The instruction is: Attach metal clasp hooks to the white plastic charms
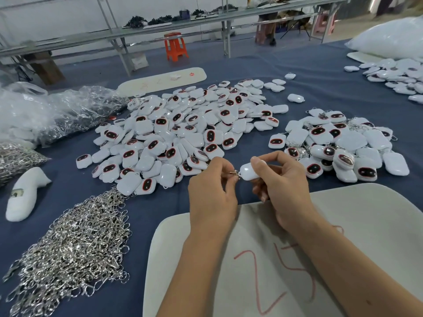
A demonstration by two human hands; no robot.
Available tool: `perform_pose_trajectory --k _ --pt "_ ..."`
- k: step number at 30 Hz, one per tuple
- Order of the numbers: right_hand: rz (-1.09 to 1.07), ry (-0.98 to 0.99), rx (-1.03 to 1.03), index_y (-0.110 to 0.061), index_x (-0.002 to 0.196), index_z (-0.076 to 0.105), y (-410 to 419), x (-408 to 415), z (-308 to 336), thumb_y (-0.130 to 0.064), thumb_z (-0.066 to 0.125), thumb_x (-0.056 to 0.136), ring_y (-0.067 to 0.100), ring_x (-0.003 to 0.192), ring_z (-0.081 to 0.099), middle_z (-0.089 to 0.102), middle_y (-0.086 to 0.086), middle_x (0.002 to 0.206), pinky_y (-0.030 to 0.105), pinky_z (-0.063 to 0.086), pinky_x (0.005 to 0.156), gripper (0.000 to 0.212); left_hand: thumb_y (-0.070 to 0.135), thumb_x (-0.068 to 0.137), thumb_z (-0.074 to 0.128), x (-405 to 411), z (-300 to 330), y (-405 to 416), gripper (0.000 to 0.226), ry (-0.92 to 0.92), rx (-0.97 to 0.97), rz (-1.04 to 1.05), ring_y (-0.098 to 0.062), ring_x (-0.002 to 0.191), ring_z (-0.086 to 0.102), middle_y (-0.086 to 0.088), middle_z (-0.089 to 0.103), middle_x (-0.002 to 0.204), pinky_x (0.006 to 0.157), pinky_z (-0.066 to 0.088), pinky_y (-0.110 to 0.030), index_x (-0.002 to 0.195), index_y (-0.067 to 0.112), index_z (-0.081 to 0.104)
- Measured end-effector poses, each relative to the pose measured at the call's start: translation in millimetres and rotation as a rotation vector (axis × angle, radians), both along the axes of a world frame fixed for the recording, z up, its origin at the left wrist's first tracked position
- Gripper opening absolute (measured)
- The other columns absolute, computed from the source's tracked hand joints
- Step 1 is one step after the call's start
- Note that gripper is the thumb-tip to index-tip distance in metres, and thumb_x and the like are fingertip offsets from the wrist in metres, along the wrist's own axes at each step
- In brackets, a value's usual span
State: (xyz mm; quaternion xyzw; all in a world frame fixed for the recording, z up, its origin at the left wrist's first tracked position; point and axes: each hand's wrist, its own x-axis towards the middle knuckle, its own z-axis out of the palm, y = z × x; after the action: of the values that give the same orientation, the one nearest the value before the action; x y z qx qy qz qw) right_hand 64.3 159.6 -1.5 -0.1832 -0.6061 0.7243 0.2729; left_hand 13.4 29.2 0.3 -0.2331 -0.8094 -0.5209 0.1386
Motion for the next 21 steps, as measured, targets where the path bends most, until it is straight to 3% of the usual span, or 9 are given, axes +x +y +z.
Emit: perform_pose_trajectory --k 2,4,7,11,14,17,19,21 --pt "-0.014 0.000 -0.017 -0.025 0.076 0.066 0.1 1.3 2.6 -0.025 0.076 0.096 0.018 0.044 0.054 0.070 0.009 0.065 0.024 0.038 0.038 0.022 0.006 0.086 0.074 2.0 -0.4 2.8 0.027 0.008 -0.005 -0.003 -0.005 0.077 0.066 0.015 0.066 0.077 0.069 0.051 -0.021 0.086 0.027 0.057" --pt "-0.018 0.002 -0.053 -0.029 0.073 0.068 0.2 2.3 6.3 -0.027 0.076 0.096 0.016 0.043 0.051 0.068 0.007 0.063 0.022 0.036 0.038 0.024 0.006 0.085 0.075 4.6 0.0 4.4 0.033 -0.031 0.049 -0.025 -0.005 0.077 0.067 0.014 0.067 0.077 0.067 0.049 -0.014 0.087 0.032 0.056" --pt "-0.040 0.005 -0.066 -0.031 0.075 0.070 0.5 2.3 8.0 -0.027 0.075 0.096 0.015 0.044 0.051 0.066 0.005 0.061 0.024 0.036 0.037 0.022 0.003 0.084 0.075 7.4 0.3 5.2 0.031 -0.097 0.149 -0.051 -0.008 0.077 0.069 0.015 0.069 0.078 0.068 0.048 -0.010 0.091 0.032 0.064" --pt "-0.129 0.010 -0.030 -0.021 0.090 0.065 3.6 -0.1 3.9 -0.026 0.074 0.097 0.014 0.044 0.053 0.065 0.001 0.060 0.024 0.037 0.037 0.013 0.001 0.084 0.075 9.1 3.1 14.6 0.021 -0.205 0.226 -0.040 -0.011 0.069 0.067 0.009 0.071 0.074 0.067 0.051 -0.016 0.085 0.022 0.072" --pt "-0.284 0.063 -0.046 -0.015 0.100 0.056 11.4 -1.5 4.2 -0.025 0.072 0.099 0.013 0.046 0.059 0.067 -0.002 0.060 0.024 0.042 0.039 0.019 0.004 0.086 0.076 6.9 13.1 38.3 0.016 -0.338 0.295 -0.033 -0.016 0.074 0.072 0.002 0.075 0.078 0.073 0.056 -0.023 0.087 0.019 0.074" --pt "-0.432 0.202 -0.072 -0.016 0.116 0.049 26.6 2.1 11.7 -0.018 0.068 0.101 0.017 0.062 0.072 0.075 -0.001 0.073 0.022 0.053 0.052 0.024 0.006 0.091 0.072 2.1 29.3 71.1 0.017 -0.526 0.382 -0.191 -0.016 0.091 0.075 -0.003 0.078 0.093 0.087 0.058 -0.029 0.098 0.022 0.073" --pt "-0.499 0.237 -0.004 -0.016 0.133 0.042 36.0 5.5 14.2 -0.014 0.065 0.102 0.017 0.076 0.077 0.080 0.001 0.089 0.023 0.058 0.063 0.040 0.014 0.092 0.072 -1.7 34.5 89.0 0.025 -0.563 0.339 -0.263 -0.003 0.096 0.071 0.002 0.077 0.104 0.091 0.054 -0.019 0.112 0.028 0.069" --pt "-0.583 0.126 0.149 -0.016 0.145 0.040 42.1 7.7 11.2 -0.011 0.065 0.099 0.016 0.082 0.077 0.078 0.000 0.105 0.027 0.060 0.071 0.053 0.018 0.091 0.072 -1.5 32.1 98.0 0.032 -0.514 0.235 -0.243 0.011 0.089 0.066 0.008 0.074 0.108 0.080 0.048 -0.005 0.120 0.029 0.066"
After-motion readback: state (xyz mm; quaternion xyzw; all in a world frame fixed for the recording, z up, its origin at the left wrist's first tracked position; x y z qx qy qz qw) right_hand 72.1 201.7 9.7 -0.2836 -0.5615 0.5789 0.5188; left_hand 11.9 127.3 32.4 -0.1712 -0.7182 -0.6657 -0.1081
